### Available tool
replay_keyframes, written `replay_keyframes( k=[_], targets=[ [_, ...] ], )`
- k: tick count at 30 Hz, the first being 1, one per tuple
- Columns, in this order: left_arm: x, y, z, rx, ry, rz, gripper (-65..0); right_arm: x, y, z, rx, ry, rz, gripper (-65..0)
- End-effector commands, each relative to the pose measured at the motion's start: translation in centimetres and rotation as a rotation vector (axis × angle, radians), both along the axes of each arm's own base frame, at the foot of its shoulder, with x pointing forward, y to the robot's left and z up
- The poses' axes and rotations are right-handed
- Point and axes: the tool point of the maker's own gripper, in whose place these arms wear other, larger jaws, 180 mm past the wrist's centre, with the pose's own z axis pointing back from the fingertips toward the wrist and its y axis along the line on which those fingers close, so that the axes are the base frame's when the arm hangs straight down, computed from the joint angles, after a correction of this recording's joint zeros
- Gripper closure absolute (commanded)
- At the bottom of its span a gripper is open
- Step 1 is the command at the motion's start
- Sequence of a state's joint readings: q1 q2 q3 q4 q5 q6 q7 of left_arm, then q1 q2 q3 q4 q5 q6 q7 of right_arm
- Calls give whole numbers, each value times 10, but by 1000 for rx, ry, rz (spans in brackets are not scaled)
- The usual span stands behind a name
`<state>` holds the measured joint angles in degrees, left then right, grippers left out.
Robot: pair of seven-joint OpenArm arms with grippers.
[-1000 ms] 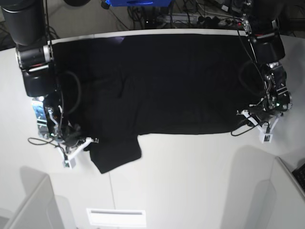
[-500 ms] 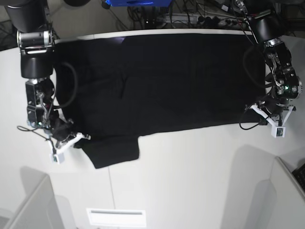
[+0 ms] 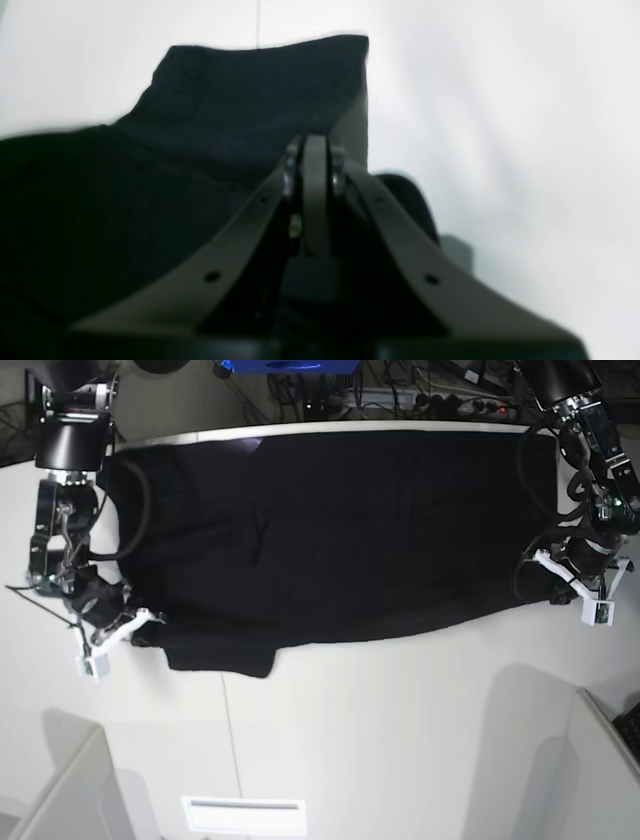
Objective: Fold the T-shirt properly
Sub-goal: 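Lift the hem with both grippers and fold it onto the collar edge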
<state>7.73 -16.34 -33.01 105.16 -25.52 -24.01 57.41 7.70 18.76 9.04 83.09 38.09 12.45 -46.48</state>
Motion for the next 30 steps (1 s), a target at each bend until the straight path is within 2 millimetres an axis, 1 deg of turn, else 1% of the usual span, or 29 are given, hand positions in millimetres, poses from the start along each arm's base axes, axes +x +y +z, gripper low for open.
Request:
replay_keyframes(
  k=[1, 4, 7, 10, 14, 19, 20, 25, 26, 30],
  targets=[
    [5, 0, 18, 26, -54, -17, 0, 9, -9, 25, -5, -75, -16, 0],
    [-6, -2, 14, 39, -33, -27, 0, -6, -16, 32, -22, -78, -25, 0],
    [-17, 2, 16, 44, -34, -9, 0, -20, -17, 35, -37, -70, -19, 0],
    [-25, -1, 18, -14, -50, -5, 0, -32, -20, 36, -48, -63, -24, 0],
    [-44, -6, 11, -109, -39, -3, 0, -46, -26, 39, -50, -73, -56, 0],
    [-60, 5, 10, -123, -29, 35, 0, -72, -26, 44, -79, -54, -50, 0],
    [-62, 8, 11, -119, -28, 44, 0, -78, -24, 45, -72, -50, -56, 0],
    [-66, 14, 15, -87, -19, 38, 0, -100, -30, 53, -79, -29, -102, 0],
    [-67, 15, 15, -86, -18, 39, 0, -106, -31, 52, -78, -14, -107, 0],
    [-69, 16, 15, -80, -12, 38, 0, -126, -25, 48, 38, 17, -107, 0]
  ],
)
